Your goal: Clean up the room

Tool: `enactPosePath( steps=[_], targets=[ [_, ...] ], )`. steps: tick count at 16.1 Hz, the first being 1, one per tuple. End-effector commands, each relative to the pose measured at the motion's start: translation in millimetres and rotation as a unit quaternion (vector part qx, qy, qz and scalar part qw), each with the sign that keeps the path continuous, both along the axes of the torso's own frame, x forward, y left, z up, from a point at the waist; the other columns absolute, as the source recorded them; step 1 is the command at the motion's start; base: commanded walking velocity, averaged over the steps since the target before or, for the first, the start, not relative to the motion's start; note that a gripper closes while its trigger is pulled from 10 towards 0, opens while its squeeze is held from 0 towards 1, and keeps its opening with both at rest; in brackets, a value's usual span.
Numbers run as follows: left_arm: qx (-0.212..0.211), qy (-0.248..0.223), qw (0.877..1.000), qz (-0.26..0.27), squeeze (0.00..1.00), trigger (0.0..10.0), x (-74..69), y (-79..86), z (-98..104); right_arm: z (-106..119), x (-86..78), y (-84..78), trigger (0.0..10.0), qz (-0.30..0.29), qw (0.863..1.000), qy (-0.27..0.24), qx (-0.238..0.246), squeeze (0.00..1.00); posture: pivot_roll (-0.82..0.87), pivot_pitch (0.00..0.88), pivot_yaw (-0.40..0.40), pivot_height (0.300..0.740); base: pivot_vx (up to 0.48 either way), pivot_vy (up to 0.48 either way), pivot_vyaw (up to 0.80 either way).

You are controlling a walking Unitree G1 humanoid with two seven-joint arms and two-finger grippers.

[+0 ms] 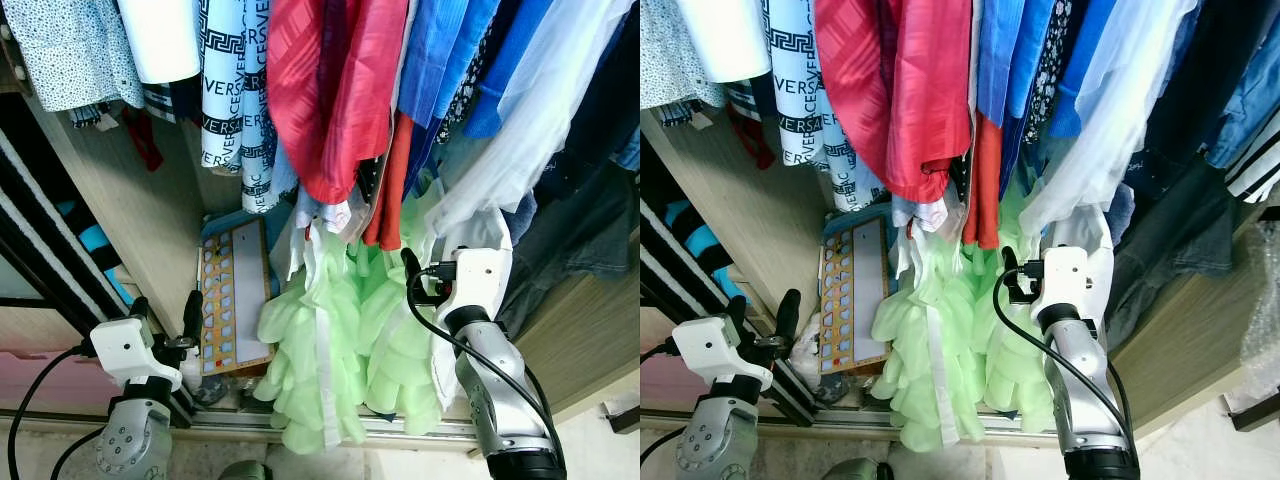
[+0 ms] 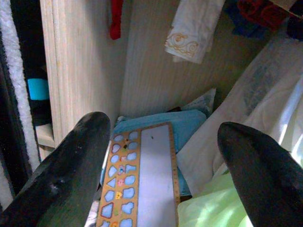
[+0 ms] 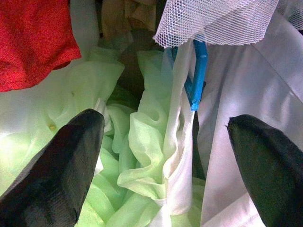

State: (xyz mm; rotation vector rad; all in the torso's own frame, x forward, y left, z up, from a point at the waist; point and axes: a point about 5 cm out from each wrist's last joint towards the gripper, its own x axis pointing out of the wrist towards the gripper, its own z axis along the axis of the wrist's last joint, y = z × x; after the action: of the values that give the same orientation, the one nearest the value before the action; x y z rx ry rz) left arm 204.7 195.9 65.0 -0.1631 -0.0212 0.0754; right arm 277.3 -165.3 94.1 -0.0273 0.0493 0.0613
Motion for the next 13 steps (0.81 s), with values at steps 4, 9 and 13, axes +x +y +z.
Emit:
enactPosePath(
  steps=[4, 9, 13],
  targets=[
    [-0.009, 0.009, 1.000, -0.014, 0.00, 10.0, 68.2, -7.9, 59, 48, 71.8, 64.2, 10.0, 0.071, 0.997, 0.001, -0.001, 0.00, 0.11, 0.000, 0.016, 0.740, 0.000, 0.000, 0.00],
    [0.034, 0.053, 0.997, -0.035, 0.00, 10.0, 35.2, -18.2, 16, -1, 16.8, 23.4, 10.0, 0.020, 1.000, 0.018, 0.012, 0.00, 0.07, 0.000, -0.009, 0.740, 0.000, 0.000, 0.00],
    [0.032, 0.052, 0.997, -0.041, 0.00, 10.0, 45.2, -20.4, 15, -3, 21.1, 26.8, 10.0, 0.022, 0.999, 0.015, -0.021, 0.00, 0.06, 0.000, -0.014, 0.740, 0.000, 0.000, 0.00]
  ],
)
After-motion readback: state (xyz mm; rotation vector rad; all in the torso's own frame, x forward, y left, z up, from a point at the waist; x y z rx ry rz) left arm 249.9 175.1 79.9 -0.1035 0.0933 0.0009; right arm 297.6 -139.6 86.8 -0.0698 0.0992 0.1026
